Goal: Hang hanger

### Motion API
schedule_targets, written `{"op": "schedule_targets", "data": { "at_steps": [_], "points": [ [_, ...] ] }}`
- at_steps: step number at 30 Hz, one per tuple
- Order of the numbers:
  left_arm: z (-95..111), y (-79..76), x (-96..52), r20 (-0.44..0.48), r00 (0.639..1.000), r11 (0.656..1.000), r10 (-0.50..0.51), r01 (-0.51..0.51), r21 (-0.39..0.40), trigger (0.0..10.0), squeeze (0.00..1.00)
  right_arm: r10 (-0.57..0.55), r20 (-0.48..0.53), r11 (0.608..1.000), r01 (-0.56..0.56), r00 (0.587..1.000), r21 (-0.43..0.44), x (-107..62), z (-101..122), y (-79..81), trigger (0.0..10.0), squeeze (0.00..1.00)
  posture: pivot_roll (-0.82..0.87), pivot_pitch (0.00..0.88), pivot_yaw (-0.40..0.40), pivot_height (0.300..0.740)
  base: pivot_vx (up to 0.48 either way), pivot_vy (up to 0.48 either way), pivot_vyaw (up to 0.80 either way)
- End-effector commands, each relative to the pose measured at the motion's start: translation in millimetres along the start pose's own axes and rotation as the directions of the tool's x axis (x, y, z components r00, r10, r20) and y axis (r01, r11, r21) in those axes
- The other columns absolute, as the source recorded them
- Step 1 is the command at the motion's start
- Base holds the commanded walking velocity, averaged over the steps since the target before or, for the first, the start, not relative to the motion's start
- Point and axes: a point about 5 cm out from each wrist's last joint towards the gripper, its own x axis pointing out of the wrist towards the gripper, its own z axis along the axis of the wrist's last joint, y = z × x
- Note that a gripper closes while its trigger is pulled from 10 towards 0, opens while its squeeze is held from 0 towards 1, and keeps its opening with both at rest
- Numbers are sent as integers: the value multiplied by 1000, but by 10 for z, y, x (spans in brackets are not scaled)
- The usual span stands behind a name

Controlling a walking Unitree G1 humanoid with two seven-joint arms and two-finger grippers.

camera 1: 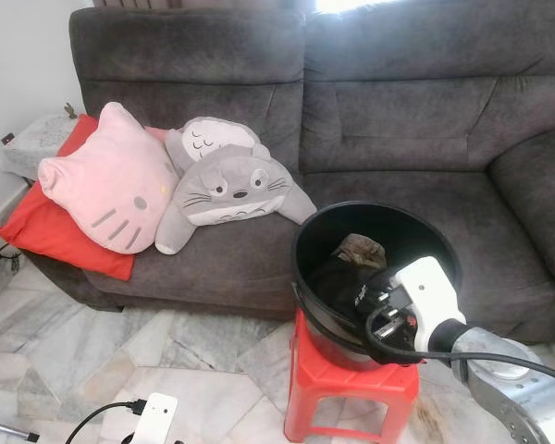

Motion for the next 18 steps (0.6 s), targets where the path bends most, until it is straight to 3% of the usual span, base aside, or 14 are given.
{"op": "schedule_targets", "data": {
  "at_steps": [1, 5, 8, 10, 15, 18],
  "points": [
    [-28, 14, -3, -14, 1000, 1000, -3, 3, 7, 10000, 0, 21, -3, 999, -21, 1000, -24, -5, 19, 39, 0, 0, -291, 0, 74, 740, 0, 0, 0],
    [-28, 15, -3, -14, 1000, 1000, -2, 2, 7, 10000, 0, -57, -27, 998, 58, 998, 33, 19, -46, -48, 0, 0, -290, 0, 72, 740, 0, 0, 0],
    [-28, 14, -3, -14, 1000, 1000, -2, 2, 6, 10000, 0, -55, -37, 997, 56, 998, 45, 13, -70, -41, 0, 0, -289, 0, 72, 740, 0, 0, 0],
    [-29, 16, -3, -14, 1000, 1000, 0, 0, 6, 10000, 0, -131, -41, 981, 136, 990, 139, 8, -84, -64, 0, 0, -288, 0, 71, 740, 0, 0, 0],
    [-28, 19, -3, -15, 1000, 1000, 1, -1, 6, 10000, 0, -271, -24, 911, 265, 962, 316, 1, -84, -118, 0, 0, -290, 0, 70, 740, 0, 0, 0],
    [-28, 19, -3, -14, 1000, 1000, 1, -1, 8, 10000, 0, -312, -12, 835, 280, 950, 473, 3, -58, -61, 0, 0, -290, 0, 70, 740, 0, 0, 0]
  ]
}}
